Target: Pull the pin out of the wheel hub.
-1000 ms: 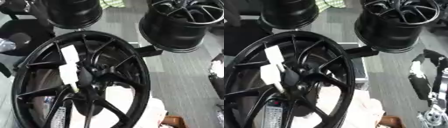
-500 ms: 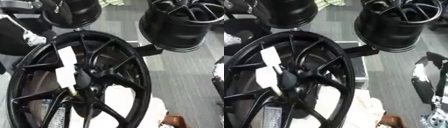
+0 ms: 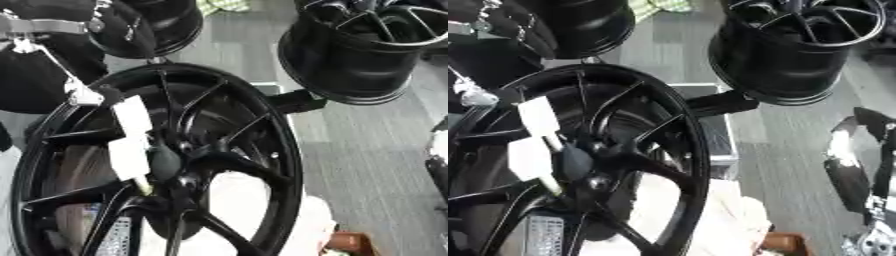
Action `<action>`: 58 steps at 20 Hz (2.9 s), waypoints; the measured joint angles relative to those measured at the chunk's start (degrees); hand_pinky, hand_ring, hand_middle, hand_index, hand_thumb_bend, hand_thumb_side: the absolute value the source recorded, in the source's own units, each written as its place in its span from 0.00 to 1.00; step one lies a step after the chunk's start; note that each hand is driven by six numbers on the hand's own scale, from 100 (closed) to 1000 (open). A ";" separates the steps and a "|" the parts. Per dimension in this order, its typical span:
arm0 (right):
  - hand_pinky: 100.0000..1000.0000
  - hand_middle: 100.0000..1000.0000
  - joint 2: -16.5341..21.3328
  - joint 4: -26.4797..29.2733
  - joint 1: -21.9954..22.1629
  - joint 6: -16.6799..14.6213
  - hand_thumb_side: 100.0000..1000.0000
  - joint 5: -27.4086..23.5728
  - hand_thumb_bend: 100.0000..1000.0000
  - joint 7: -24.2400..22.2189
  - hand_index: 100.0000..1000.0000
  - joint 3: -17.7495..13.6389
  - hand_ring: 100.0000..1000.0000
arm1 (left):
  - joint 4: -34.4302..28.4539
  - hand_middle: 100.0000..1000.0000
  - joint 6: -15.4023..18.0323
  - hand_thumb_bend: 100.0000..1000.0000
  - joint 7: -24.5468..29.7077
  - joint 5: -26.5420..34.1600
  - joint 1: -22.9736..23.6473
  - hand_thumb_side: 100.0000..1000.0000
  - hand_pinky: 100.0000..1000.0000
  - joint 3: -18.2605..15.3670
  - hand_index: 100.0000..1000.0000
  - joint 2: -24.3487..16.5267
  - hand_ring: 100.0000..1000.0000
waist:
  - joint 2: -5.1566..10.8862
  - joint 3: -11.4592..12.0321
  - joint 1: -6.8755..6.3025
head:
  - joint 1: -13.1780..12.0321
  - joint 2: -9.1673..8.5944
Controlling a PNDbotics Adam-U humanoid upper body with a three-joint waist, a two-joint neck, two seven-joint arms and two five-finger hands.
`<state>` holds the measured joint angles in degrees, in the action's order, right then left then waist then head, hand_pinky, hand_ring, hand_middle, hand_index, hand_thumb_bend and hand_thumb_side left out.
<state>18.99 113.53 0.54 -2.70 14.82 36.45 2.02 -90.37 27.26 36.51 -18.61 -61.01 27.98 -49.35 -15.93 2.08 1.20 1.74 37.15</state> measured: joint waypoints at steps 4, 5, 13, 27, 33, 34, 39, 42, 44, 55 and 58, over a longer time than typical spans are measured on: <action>0.84 0.55 -0.06 0.00 0.00 0.09 0.38 -0.13 0.00 -0.07 0.68 0.12 0.76 | -0.06 0.78 0.19 0.19 -0.19 1.44 0.06 0.25 0.86 0.08 0.84 -0.06 0.84 | 0.00 0.00 -0.04 | 0.01 -0.02; 0.84 0.55 -0.06 0.00 0.00 0.11 0.38 -0.16 0.00 -0.09 0.68 0.12 0.76 | -0.30 0.78 0.19 0.17 -0.19 1.92 0.14 0.24 0.86 0.10 0.84 -0.20 0.84 | 0.00 0.00 -0.06 | 0.02 -0.02; 0.84 0.55 -0.06 0.00 0.00 0.24 0.38 -0.35 0.00 0.01 0.67 0.13 0.76 | -2.32 0.78 0.10 0.23 -0.10 4.02 1.49 0.26 0.86 1.65 0.82 -2.16 0.84 | 0.00 -0.01 -0.56 | 0.24 -0.04; 0.84 0.54 -0.39 0.00 -0.37 0.47 0.39 -0.78 0.00 0.37 0.67 0.14 0.75 | -2.19 0.80 1.43 0.35 -1.43 -1.33 3.10 0.28 0.86 2.90 0.82 -3.10 0.84 | -0.36 -0.39 -0.94 | 0.33 -0.02; 0.84 0.54 -0.66 0.00 -0.51 0.49 0.40 -0.86 0.00 0.40 0.67 0.16 0.75 | -0.76 0.80 1.73 0.33 -1.73 -3.66 3.10 0.29 0.85 3.24 0.82 -2.93 0.84 | -0.46 -0.54 -0.92 | 0.00 -0.02; 0.84 0.54 -0.69 0.00 -0.51 0.49 0.40 -0.86 0.00 0.40 0.67 0.16 0.75 | -0.53 0.80 1.75 0.33 -1.75 -3.95 3.10 0.29 0.85 3.25 0.82 -2.88 0.84 | -0.53 -0.56 -0.91 | -0.01 -0.02; 0.84 0.54 -1.06 0.00 -0.53 0.47 0.40 -0.86 0.00 0.41 0.67 0.17 0.75 | 0.73 0.80 2.15 0.33 -2.15 -5.41 3.10 0.29 0.84 3.89 0.82 -2.18 0.84 | -0.71 -0.69 -0.76 | -0.03 -0.02; 0.84 0.54 -1.07 0.00 -0.54 0.38 0.40 -0.87 0.00 0.51 0.67 0.17 0.75 | 1.19 0.80 2.53 0.31 -2.53 -5.90 3.16 0.29 0.84 4.28 0.81 -1.96 0.84 | -0.82 -0.77 -0.76 | -0.04 -0.02; 0.84 0.54 -1.08 0.00 -0.54 0.34 0.40 -0.88 0.00 0.56 0.67 0.18 0.75 | 1.48 0.79 2.80 0.30 -2.80 -6.08 3.35 0.28 0.84 4.52 0.80 -1.94 0.83 | -0.92 -0.82 -0.75 | -0.04 -0.02; 0.84 0.54 -1.64 0.00 -0.75 0.43 0.41 -1.09 0.00 0.74 0.67 0.18 0.75 | 3.28 0.70 3.51 0.25 -3.51 -7.57 3.56 0.28 0.80 5.03 0.76 -1.39 0.78 | -1.19 -1.19 -0.73 | -0.28 -0.02; 0.84 0.54 -1.69 0.00 -0.84 0.33 0.41 -1.16 0.00 0.84 0.67 0.18 0.75 | 4.29 0.68 3.64 0.18 -3.64 -8.22 3.60 0.26 0.79 5.03 0.75 -0.91 0.76 | -1.30 -1.31 -0.70 | -0.31 -0.03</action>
<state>17.30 113.53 -0.30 -2.37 13.66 37.30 2.19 -86.08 30.91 32.86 -26.83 -57.41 33.01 -50.26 -17.24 0.77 0.50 1.42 37.13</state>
